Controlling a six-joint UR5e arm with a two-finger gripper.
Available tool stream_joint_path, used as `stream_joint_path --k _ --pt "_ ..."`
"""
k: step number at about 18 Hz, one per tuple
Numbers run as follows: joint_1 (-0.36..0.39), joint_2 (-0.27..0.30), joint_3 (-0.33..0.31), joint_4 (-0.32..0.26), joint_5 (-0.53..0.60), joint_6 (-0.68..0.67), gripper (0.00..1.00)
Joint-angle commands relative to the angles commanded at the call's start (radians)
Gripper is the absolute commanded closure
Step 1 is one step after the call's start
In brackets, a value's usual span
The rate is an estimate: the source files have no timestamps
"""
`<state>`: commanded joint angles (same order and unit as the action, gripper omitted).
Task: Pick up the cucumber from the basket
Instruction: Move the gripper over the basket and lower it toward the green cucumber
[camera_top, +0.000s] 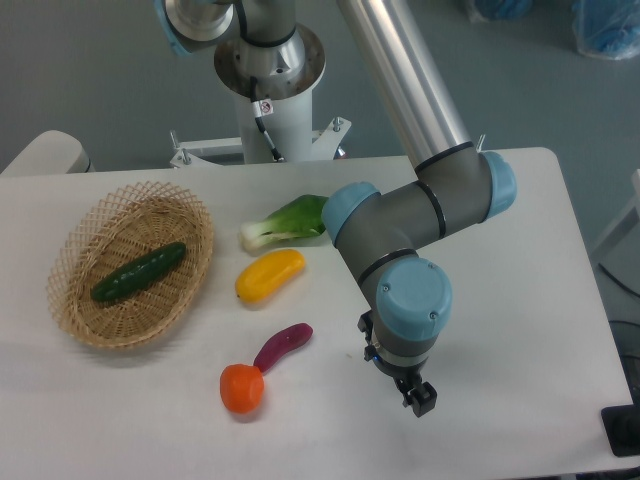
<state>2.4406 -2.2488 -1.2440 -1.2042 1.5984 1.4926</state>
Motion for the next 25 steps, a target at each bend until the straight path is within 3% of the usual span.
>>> stream_joint_path --k 6,11,16,25 --pt "-0.002 0.005 -0.002 -0.005 -0.003 -0.006 0.00" --pt "-0.015 0.037 -0.054 -0.006 -0.014 -0.054 0.00" --pt "-0.058 0.121 -0.159 -0.011 -0.075 -0.158 0.00" --pt "-0.239 0.282 -0.372 0.002 -0.115 -0.382 0.00"
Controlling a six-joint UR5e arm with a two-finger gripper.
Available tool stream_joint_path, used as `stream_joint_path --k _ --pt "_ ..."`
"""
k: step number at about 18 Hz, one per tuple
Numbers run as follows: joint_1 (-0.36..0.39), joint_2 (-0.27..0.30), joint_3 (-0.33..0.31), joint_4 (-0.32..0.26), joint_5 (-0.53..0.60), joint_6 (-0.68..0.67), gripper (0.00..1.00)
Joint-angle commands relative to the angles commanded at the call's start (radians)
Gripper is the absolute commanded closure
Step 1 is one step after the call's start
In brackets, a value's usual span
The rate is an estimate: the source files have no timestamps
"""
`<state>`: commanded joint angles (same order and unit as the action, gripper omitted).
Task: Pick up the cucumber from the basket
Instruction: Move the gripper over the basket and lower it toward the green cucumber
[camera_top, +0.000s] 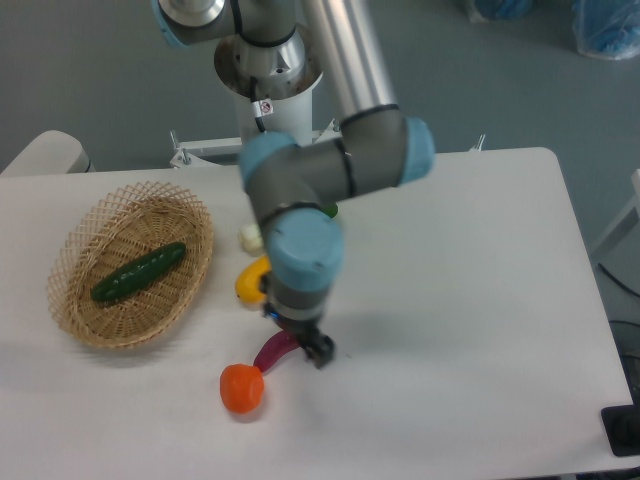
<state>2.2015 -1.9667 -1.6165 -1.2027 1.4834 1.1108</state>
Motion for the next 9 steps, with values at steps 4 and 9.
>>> stream_joint_path --k 4,9 --pt "-0.101 0.037 -0.071 0.020 0.000 -0.112 0.00" --pt "-0.212 0.083 -0.193 0.153 0.003 -0.227 0.00"
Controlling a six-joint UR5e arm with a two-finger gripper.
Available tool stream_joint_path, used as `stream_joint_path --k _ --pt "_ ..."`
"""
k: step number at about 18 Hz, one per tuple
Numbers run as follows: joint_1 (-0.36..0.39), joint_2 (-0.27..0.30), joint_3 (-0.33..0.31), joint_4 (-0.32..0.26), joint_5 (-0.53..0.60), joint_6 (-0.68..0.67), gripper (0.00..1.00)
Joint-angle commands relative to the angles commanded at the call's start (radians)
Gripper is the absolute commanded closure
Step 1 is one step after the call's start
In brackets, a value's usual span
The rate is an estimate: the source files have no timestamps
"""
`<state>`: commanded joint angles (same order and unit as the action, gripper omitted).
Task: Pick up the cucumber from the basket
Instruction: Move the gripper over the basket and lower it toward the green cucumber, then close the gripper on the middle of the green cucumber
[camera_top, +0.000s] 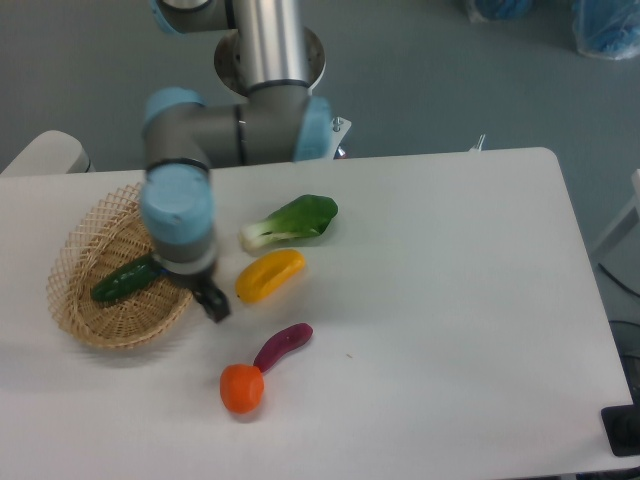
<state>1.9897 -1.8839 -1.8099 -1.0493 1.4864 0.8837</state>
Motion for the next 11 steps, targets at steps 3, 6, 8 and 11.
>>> stream_joint_path --k 3,6,8,11 --pt "-0.034 0.023 -0.061 0.012 0.002 -0.037 0.00" --pt "-0.072 0.011 -0.068 0.044 0.002 -0.095 0.00" --pt "-0.083 -0.021 -0.068 0.083 0.006 -0.135 0.00" --pt "-0.094 -0.052 -0.068 0.118 0.023 -0.161 0.00"
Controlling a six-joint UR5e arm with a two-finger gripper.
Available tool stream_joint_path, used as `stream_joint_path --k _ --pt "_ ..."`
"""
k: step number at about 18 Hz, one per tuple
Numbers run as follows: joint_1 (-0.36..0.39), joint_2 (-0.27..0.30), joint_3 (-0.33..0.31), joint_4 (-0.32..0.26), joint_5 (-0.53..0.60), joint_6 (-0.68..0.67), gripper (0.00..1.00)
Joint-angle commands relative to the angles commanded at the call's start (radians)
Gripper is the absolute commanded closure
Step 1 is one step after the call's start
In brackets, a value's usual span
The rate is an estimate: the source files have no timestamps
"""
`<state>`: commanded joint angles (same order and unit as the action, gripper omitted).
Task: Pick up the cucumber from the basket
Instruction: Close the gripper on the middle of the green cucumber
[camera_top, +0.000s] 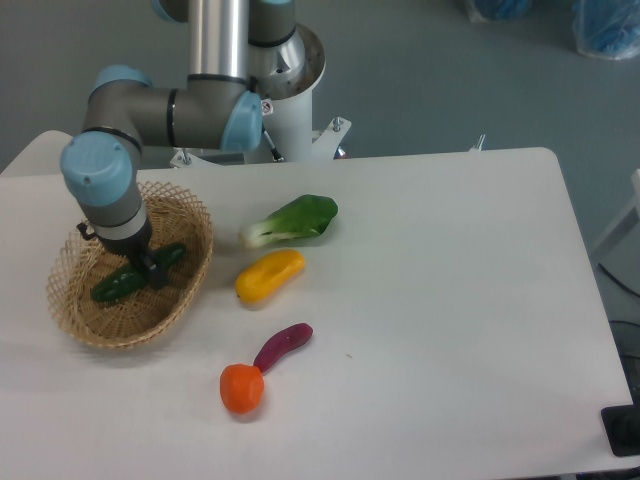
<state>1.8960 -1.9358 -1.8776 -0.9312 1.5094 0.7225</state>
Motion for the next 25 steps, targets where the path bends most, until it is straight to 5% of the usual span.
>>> stream_joint_path --k 3,7,10,13,19,25 --pt "-0.003 -0.018 0.000 0.000 0.018 -0.002 0.00" --pt "-0.012 -0.022 -0.002 0.002 0.029 -0.008 0.19" --pt "-0.014 -0.025 0.002 0.002 0.028 -0.026 0.58" --pt "-0.014 -0.017 0.008 -0.001 0.028 -0.025 0.83" --pt "-0.002 0.015 0.058 -0.044 0.028 -0.011 0.86" --pt "0.067 0.015 0.221 -0.230 -0.001 -0.006 0.86"
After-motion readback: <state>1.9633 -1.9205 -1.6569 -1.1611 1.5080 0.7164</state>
